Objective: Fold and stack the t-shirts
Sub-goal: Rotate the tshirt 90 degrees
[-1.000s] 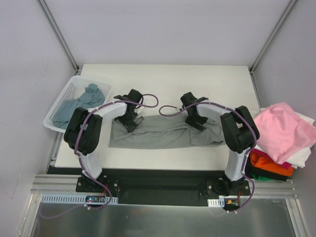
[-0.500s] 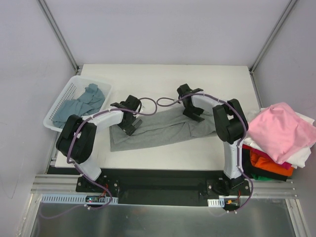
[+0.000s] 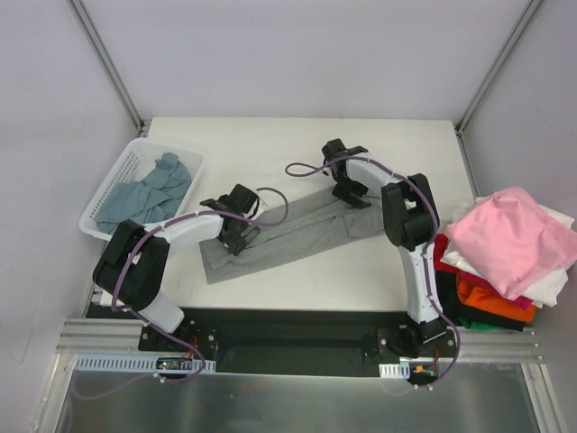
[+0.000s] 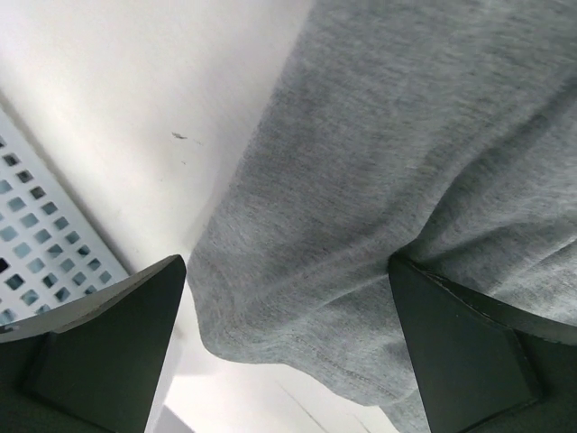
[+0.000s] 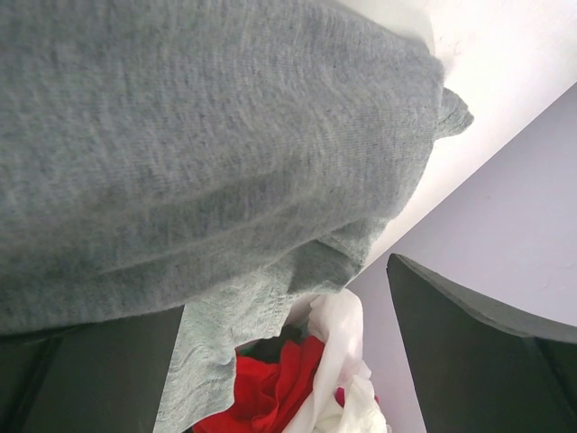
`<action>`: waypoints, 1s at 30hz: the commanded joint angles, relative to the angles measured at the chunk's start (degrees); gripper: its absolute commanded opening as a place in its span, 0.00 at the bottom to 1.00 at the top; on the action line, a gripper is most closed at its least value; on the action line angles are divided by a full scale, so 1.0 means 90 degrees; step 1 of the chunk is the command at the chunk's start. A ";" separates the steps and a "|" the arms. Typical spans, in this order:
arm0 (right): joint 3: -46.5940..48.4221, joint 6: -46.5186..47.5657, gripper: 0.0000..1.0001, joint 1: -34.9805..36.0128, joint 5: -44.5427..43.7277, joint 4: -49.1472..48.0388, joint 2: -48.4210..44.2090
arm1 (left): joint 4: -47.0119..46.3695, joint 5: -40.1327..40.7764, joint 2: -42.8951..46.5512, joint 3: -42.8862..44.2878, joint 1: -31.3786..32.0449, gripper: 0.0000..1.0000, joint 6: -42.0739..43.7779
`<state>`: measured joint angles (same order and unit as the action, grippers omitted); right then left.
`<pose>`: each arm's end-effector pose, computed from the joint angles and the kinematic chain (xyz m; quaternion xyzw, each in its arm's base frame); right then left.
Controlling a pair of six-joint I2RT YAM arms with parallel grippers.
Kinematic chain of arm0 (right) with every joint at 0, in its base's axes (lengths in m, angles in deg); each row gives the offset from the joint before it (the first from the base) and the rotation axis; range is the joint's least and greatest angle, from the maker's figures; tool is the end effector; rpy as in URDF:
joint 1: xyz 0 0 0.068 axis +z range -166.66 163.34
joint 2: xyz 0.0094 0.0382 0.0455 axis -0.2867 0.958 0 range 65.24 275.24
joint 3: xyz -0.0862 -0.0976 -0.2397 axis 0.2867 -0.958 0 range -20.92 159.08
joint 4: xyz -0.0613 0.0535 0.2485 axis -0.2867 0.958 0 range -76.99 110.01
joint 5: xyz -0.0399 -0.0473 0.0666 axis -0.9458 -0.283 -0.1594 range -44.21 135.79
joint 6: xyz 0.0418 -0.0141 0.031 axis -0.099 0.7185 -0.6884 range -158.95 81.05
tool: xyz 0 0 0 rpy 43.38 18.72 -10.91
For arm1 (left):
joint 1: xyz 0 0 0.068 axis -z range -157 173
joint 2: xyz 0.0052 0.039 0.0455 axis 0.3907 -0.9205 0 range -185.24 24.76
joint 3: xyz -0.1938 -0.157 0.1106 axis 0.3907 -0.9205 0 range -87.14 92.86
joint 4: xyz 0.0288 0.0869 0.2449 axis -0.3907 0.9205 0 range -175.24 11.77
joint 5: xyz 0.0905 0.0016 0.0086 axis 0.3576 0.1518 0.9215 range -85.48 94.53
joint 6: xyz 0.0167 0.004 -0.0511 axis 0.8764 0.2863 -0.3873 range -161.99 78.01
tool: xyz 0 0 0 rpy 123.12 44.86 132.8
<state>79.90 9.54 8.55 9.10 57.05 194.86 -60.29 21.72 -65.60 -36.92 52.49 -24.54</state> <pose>0.4272 0.1777 0.1533 -0.5253 0.7792 -0.3334 0.0759 0.2603 -0.1353 0.1675 0.3550 0.8985 0.1228 0.2274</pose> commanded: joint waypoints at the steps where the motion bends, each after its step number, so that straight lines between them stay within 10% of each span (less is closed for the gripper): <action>1: 0.0360 0.0022 0.96 -0.0165 -0.0045 0.0030 0.0382 | 0.1183 0.0247 -0.0633 -0.0667 0.0345 0.99 0.0424; 30: 0.0868 0.1008 0.96 -0.0506 -0.0807 -0.0429 0.0451 | 0.1778 0.0053 -0.0193 -0.0229 0.1176 0.99 0.2621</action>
<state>86.15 15.66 6.28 5.45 55.58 198.82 -56.88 27.20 -64.99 -39.04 62.35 -3.60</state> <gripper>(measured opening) 0.963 0.992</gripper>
